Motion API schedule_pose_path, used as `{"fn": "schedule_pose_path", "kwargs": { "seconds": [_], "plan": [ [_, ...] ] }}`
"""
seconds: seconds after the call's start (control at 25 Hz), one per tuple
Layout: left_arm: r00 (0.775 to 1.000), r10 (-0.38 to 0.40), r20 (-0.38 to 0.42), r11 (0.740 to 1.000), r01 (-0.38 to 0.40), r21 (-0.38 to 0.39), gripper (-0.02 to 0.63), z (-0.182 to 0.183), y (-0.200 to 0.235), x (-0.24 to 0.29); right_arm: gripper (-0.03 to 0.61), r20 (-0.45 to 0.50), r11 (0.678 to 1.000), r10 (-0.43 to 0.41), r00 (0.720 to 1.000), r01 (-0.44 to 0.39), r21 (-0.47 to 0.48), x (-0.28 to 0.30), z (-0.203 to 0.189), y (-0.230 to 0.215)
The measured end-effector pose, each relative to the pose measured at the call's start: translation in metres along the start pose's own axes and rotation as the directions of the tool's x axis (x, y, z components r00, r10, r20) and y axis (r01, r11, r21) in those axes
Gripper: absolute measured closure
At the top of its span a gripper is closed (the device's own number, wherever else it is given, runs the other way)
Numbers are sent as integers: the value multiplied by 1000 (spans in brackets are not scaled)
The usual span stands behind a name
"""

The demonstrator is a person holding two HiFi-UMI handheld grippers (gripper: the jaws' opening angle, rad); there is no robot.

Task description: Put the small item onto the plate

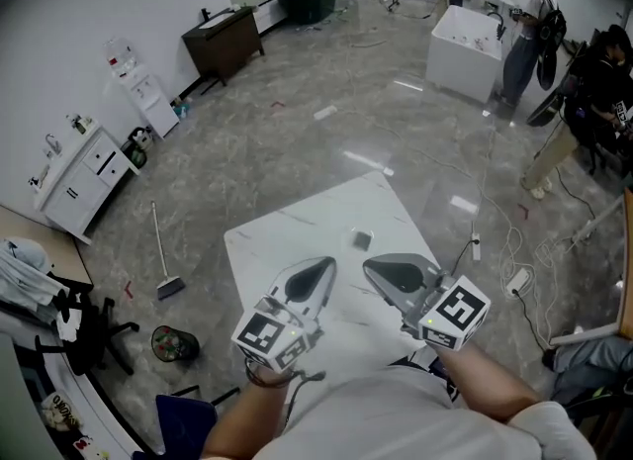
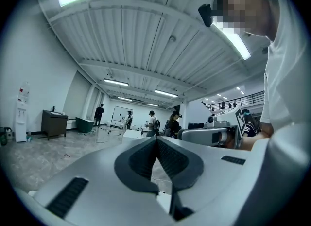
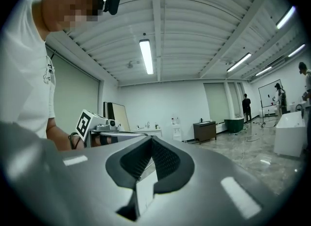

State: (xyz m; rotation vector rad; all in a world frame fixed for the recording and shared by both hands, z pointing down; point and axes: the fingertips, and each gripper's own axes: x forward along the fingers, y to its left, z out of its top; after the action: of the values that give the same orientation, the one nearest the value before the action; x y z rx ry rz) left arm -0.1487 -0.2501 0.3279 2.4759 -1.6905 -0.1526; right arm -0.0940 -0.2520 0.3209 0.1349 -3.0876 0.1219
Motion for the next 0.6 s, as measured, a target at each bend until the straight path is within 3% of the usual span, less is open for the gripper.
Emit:
{"fn": "schedule_pose_path", "kwargs": {
  "seconds": [0.24, 0.6],
  "plan": [
    [1000, -3, 26, 1000, 3, 20, 607, 12, -52, 0, 577, 28, 1000, 7, 1000, -6, -23, -38, 20, 15],
    [998, 56, 30, 998, -56, 17, 607, 9, -123, 0, 577, 34, 999, 43, 999, -42, -17, -111, 26, 25]
  ]
}}
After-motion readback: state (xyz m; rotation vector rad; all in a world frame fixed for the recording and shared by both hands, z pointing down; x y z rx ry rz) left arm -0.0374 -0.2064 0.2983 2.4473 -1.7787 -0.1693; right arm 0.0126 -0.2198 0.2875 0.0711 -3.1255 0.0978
